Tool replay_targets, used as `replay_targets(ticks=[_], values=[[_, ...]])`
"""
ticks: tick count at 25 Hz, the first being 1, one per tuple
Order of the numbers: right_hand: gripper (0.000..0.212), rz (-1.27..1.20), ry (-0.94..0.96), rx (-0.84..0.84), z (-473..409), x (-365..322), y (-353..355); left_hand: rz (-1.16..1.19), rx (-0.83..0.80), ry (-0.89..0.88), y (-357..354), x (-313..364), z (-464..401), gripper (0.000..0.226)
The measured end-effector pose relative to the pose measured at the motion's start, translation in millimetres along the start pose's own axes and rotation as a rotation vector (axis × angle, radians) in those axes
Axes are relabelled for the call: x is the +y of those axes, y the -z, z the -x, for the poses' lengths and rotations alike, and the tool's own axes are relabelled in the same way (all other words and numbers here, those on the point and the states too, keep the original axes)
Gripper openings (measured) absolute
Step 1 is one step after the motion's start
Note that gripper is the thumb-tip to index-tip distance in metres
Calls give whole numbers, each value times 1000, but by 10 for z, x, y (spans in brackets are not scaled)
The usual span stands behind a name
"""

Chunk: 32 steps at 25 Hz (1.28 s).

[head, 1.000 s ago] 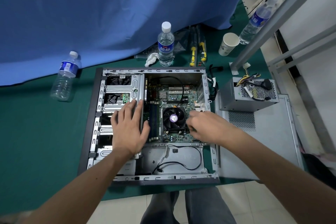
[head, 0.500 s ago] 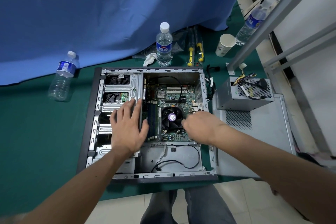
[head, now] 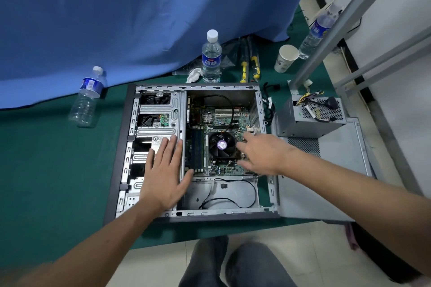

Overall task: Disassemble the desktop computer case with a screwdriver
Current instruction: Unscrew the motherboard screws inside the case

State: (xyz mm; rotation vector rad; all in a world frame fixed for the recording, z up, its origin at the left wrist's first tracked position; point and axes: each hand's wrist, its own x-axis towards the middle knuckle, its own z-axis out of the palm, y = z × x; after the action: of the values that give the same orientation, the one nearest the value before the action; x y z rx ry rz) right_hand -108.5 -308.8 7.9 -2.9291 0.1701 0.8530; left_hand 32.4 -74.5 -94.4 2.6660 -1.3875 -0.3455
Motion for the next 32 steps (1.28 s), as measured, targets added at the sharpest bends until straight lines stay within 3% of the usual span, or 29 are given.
replay_targets(ticks=[1, 4, 7, 8, 9, 12, 14, 17, 21, 24, 27, 30, 32], values=[[41, 32, -47, -17, -24, -15, -9, -14, 12, 9, -10, 1, 1, 78], [20, 18, -8, -10, -75, -46, 8, -6, 28, 22, -15, 3, -24, 75], [36, -193, 55, -70, -60, 48, 80, 13, 41, 11, -38, -15, -23, 74], [31, -217, 41, -76, -44, 38, 78, 17, 48, 7, -40, -19, -17, 73], [25, -179, -10, -78, -23, 6, 82, 19, 52, 5, -35, -13, -17, 73], [33, 102, -127, -48, -79, 3, 71, 28, 54, 7, -17, 5, -23, 73], [24, 24, -63, -27, -98, 43, 92, 39, 59, 10, -8, 8, -13, 73], [35, -110, 37, -102, -60, 94, 147, 56, 70, 5, -3, 12, -14, 73], [46, 136, -168, -93, -61, 22, 95, 63, 85, 3, -19, 6, -7, 73], [24, 37, -56, -42, -64, 36, 89, 60, 87, 3, -17, 12, -14, 74], [35, -51, -34, -119, -32, 26, 103, 51, 89, 6, -10, 12, -6, 74], [57, 105, -181, -57, -49, -19, 38, 55, 88, 7, -11, 12, -6, 73], [35, 116, -118, -2, -70, -3, 25, 56, 92, 7, -15, 15, -5, 73]])
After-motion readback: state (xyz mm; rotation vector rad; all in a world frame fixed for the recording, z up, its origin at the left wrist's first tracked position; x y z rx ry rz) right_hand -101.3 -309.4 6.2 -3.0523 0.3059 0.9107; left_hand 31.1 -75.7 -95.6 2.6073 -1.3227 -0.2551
